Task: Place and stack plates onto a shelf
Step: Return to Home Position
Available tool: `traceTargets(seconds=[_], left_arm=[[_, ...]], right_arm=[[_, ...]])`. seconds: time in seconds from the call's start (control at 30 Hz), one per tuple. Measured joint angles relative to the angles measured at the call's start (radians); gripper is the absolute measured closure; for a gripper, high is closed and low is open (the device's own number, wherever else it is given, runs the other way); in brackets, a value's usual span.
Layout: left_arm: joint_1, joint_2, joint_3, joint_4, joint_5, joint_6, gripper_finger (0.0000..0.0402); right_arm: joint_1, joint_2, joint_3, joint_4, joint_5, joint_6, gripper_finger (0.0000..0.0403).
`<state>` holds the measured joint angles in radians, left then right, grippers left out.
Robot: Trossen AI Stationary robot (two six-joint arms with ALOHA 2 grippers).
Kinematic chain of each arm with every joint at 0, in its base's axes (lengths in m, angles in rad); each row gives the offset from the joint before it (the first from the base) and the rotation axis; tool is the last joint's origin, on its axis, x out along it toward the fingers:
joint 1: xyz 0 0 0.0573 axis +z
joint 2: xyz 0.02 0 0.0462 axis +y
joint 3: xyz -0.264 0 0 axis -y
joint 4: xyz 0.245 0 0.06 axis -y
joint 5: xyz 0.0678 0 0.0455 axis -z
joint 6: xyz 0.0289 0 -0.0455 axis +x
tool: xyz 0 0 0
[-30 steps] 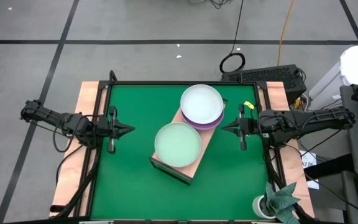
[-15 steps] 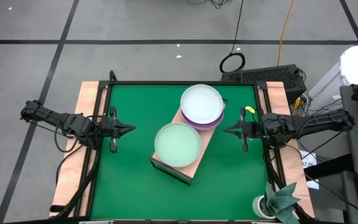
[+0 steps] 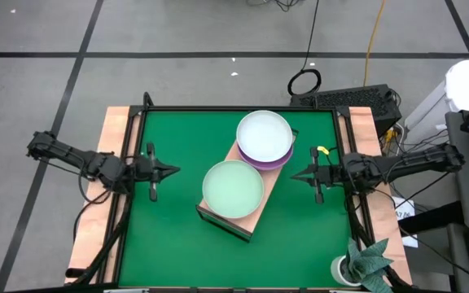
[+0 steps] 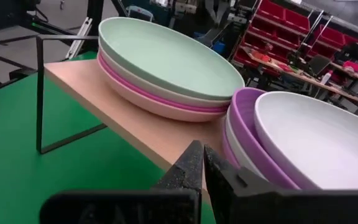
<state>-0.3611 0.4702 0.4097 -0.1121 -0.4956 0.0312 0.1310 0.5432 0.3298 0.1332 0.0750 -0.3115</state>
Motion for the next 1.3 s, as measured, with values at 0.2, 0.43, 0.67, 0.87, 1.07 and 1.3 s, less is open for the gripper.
traceTargets(seconds=[0.2, 0.43, 0.67, 0.87, 1.07, 1.3], left_arm=[[0.0, 0.015, -0.016, -0.064, -0.001, -0.004, 0.0398], [0.001, 0.063, -0.017, -0.069, -0.003, -0.017, 0.0398], [0.003, 0.087, -0.017, -0.066, 0.006, -0.042, 0.0398], [0.003, 0.074, -0.017, -0.08, 0.024, -0.065, 0.0398], [0.002, 0.071, -0.033, -0.051, 0.031, -0.066, 0.0398], [0.002, 0.03, -0.117, 0.052, 0.06, -0.052, 0.0399]], right_arm=[[0.0, 0.0, -0.094, 0.163, 0.002, -0.021, 0.0403], [0.0, 0.0, -0.2, 0.353, 0.006, -0.042, 0.0403], [0.0, 0.0, -0.204, 0.336, 0.002, -0.024, 0.0403], [0.0, 0.0, -0.204, 0.287, 0.0, -0.015, 0.0403], [0.0, 0.0, -0.204, 0.268, -0.002, -0.003, 0.0403], [-0.018, 0.0, -0.204, 0.266, -0.058, 0.015, 0.0403]])
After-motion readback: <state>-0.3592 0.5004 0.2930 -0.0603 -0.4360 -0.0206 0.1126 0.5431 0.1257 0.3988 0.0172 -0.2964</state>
